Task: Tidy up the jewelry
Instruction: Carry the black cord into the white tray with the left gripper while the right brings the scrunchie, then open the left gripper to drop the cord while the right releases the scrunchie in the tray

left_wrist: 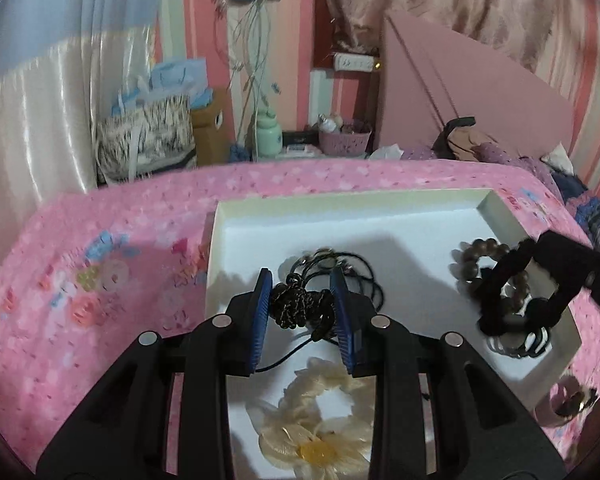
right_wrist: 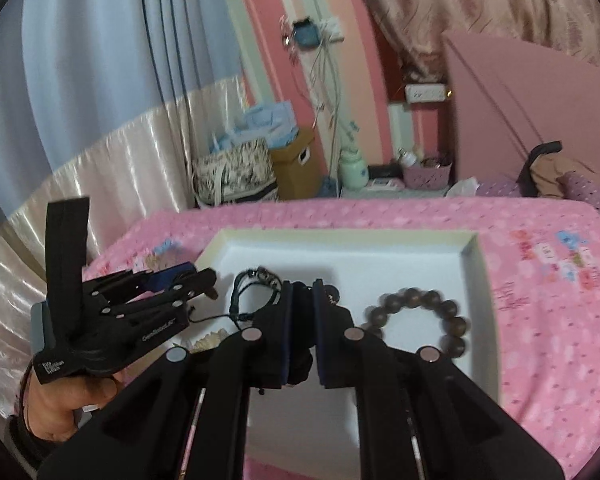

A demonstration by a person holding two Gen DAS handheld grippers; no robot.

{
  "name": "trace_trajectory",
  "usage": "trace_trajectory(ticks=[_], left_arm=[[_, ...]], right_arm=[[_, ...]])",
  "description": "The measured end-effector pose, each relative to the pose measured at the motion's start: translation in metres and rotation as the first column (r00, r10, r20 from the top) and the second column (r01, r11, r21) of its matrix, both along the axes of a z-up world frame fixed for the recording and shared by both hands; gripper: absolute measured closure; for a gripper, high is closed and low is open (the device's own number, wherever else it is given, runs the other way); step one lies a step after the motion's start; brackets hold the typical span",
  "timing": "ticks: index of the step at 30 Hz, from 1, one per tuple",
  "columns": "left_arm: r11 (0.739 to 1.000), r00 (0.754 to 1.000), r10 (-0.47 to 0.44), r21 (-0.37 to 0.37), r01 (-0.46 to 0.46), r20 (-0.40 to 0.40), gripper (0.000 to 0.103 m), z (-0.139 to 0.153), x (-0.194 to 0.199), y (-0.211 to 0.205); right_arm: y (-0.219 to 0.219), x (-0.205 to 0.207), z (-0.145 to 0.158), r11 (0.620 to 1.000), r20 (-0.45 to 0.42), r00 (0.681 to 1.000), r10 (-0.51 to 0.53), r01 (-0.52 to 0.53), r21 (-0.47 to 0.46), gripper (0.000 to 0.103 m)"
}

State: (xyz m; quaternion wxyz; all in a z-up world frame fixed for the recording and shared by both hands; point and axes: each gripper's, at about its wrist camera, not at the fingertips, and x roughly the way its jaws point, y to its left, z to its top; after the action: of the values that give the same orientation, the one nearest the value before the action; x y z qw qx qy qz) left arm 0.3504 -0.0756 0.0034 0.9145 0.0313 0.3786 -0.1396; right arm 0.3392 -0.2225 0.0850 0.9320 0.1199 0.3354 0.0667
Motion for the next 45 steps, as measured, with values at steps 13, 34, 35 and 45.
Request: trace_trajectory(ticks=[13,34,35,45], left_arm=[[0.996,0.997,-0.079,-0.051,0.079,-0.014,0.074,-0.020,0.001,-0.012],[0.999,0.997,0.038,0.021,-0.037,-0.073,0.062,-0.029,0.011,0.009],[0.999,0.997,0.043,0.018,-0.042,-0.068,0.058,-0.027,0.010,0.009],[0.998,0.997,0.067,0.000,-0.067,0.038,0.050,0.017,-0.005,0.013]], right_arm=[[0.010,0.015,-0.030,0.996,-0.089,0.996,-0.010,0.002,-0.085,0.094],[0.018,0.017,-0.049,0.994,-0.138,0.990,-0.012,-0.004,-0.113,0.090],[0.018,0.016,-0.047,0.994,-0.129,0.991,-0.014,-0.001,-0.111,0.090],[0.003,0.005,-0.017,0.996,-0.053,0.998,-0.034,0.030,-0.083,0.089]])
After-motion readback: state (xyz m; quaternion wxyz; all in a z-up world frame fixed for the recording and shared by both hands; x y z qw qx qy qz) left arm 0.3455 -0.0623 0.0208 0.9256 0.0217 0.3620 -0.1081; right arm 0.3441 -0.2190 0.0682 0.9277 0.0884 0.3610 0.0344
